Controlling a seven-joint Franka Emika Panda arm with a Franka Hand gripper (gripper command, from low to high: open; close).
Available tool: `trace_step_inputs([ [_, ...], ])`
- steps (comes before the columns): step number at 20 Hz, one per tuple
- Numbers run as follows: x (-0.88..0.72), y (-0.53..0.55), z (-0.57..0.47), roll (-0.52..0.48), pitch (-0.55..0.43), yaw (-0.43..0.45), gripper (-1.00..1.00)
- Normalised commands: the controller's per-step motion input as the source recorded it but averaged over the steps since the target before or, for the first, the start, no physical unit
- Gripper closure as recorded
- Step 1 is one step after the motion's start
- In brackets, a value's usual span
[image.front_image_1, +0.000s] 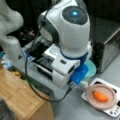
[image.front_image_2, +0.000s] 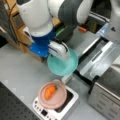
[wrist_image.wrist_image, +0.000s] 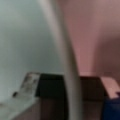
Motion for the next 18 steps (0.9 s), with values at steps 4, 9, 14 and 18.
trace_step_inputs([
  [4,-0.58,0.2,-0.11,-0.176,-0.287,-0.022,1.0],
  [9,-0.53,0.18,-0.13,-0.166,-0.274,-0.005,1.0],
  [14,-0.48,0.2,-0.19,-0.144,-0.27,0.019,1.0],
  [18,-0.52,0.22,-0.22,-0.13,-0.275,0.038,1.0],
])
